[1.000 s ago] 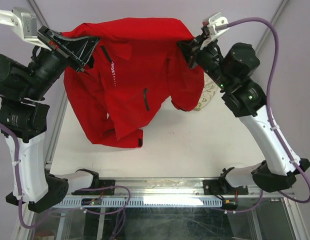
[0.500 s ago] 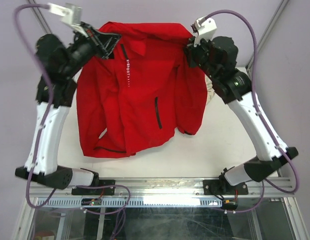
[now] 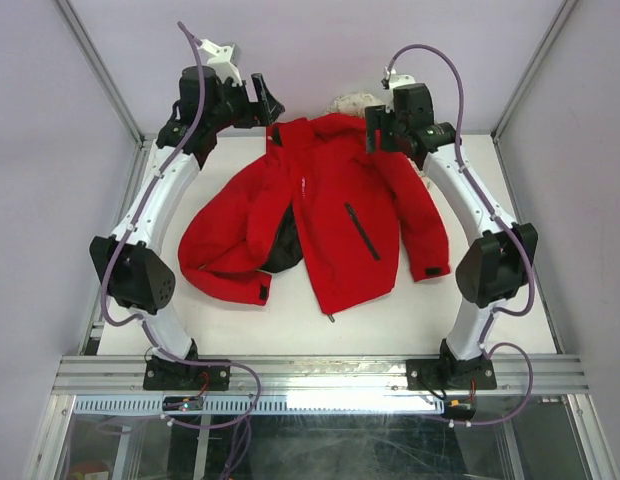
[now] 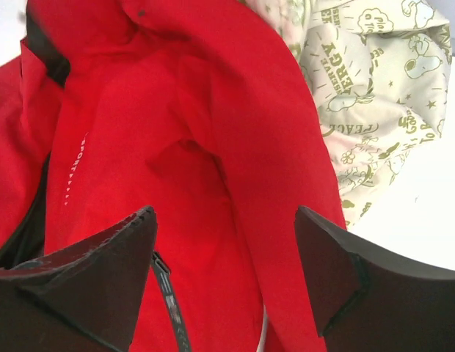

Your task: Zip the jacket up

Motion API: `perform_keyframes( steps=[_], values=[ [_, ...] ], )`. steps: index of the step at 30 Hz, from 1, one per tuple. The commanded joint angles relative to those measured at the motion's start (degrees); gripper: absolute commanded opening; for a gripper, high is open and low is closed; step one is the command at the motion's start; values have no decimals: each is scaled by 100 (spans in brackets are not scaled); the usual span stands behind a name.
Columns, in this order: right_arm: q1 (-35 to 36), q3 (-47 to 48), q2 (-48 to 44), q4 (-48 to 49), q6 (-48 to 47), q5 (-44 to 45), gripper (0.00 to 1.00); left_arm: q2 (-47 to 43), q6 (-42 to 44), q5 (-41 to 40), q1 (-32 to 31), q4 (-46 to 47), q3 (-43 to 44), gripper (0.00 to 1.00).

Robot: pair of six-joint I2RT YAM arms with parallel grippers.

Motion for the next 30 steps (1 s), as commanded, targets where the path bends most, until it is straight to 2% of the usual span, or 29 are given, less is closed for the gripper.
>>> perform_keyframes(
  steps=[1,7,14,18,22,27,30],
  values=[
    [169,314,-648,-269,227,27,81,-828,151,-240,48,-32,-159,86],
    [823,-1083,-1573,-395,447,-230,86,-1850,128,-452,44,-949,-1457,89],
    [1997,-2914,-2274,-135,1393,-500,88,-2929,-188,-363,-135,-2126,-2951,92],
    [2621,-3867,-2583,364,1908,-336,89,-3468,-594,-484,-721,-2329,-3659,90],
    [2928,-4433,-2666,727,2243,-129,89,-3678,-994,-1146,-1548,-2493,-4066,89],
    [3089,-4759,-2569,1001,2433,90,90,-3489,-1245,-2234,-2327,-2889,-4331,88],
    [3111,-4945,-2582,1138,2524,238,90,-3225,-1370,-2620,-2683,-2878,-4495,86]
  ],
)
